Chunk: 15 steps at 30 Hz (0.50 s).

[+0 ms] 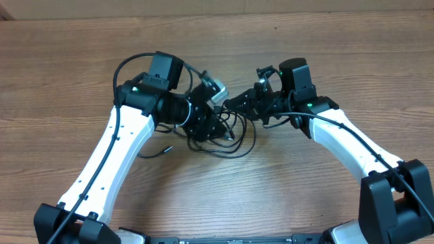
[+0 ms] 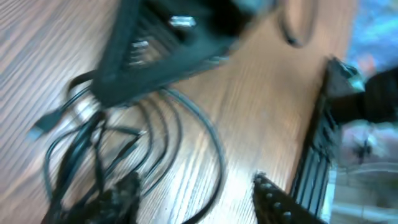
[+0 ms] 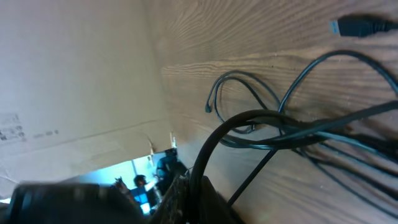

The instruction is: Untangle cables

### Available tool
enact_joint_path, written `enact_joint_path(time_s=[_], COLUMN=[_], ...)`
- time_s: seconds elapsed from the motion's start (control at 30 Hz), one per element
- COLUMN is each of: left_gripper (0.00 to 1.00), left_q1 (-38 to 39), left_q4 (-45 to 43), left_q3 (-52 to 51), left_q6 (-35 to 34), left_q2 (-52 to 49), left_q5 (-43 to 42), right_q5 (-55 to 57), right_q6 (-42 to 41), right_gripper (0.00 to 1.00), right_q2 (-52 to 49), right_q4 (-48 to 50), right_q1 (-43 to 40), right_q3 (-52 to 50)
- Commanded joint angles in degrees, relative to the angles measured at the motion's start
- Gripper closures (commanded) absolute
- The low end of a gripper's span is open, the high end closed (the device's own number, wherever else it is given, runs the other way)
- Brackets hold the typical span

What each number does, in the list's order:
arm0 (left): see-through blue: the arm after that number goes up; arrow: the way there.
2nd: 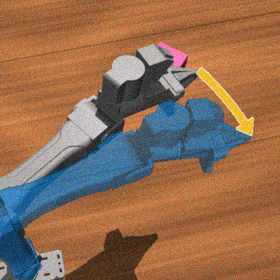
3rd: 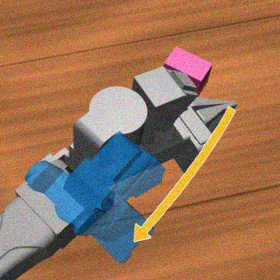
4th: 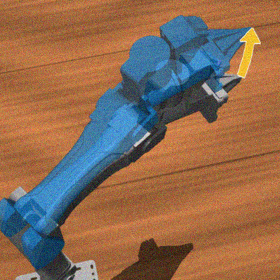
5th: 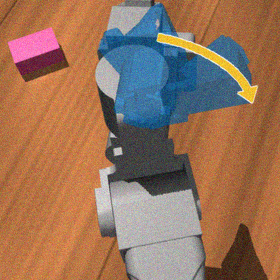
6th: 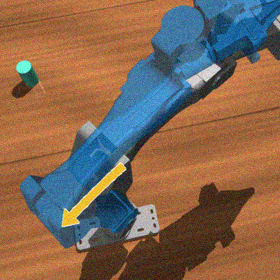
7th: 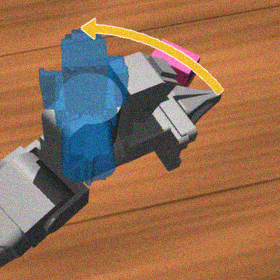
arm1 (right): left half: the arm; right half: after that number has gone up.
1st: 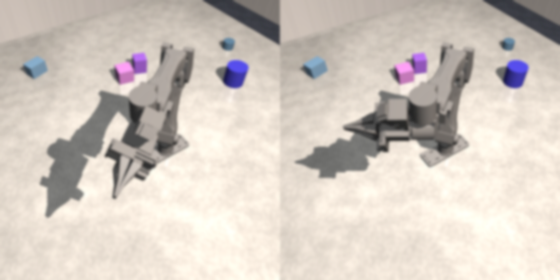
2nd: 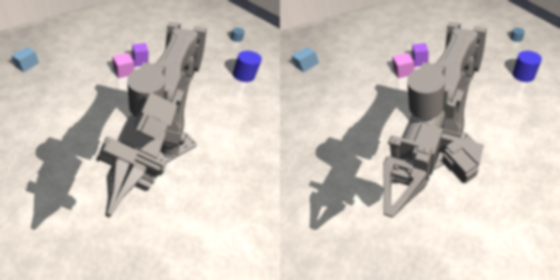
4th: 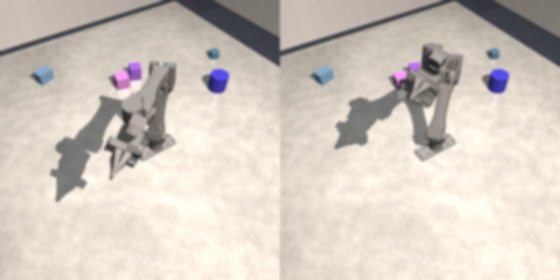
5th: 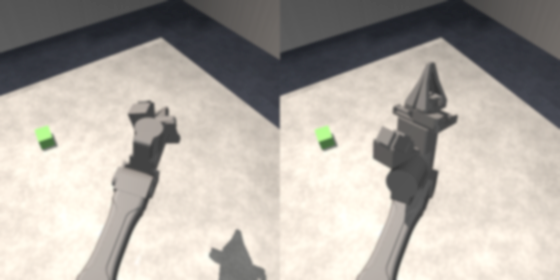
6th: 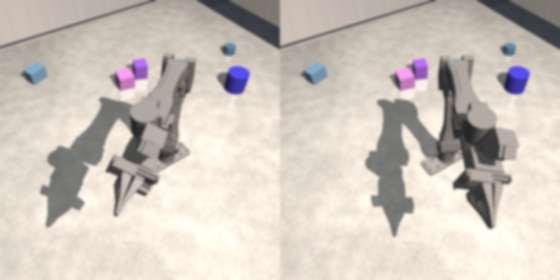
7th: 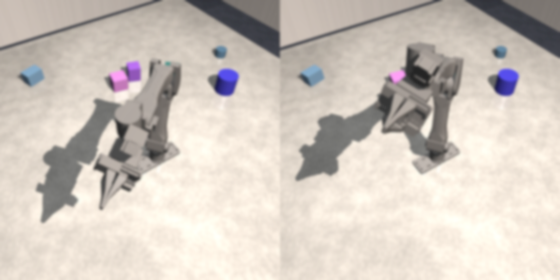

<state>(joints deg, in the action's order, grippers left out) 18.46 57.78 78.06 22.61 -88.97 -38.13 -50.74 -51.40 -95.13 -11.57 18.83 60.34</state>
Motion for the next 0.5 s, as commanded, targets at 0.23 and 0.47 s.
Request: enact_joint_path(time_s=[0.23,0.47], left_gripper=[0.30,0.32], left_q1=[0.3,0.3], left_q4=[-1.7,-4.4], left_q3=[0.0,0.0], left_q6=[-42.2,-44.5], left_q2=[-8.5,-18.0], left_q5=[21.3,15.8], right_q5=[3.6,4.9], right_q6=[7.0,10.6], right_gripper=[0.96,0.96], right_q2=[1.4,1.4], right_q4=[-3.4,-4.4], right_q1=[0.0,0.0], right_q3=[0.8,0.8])
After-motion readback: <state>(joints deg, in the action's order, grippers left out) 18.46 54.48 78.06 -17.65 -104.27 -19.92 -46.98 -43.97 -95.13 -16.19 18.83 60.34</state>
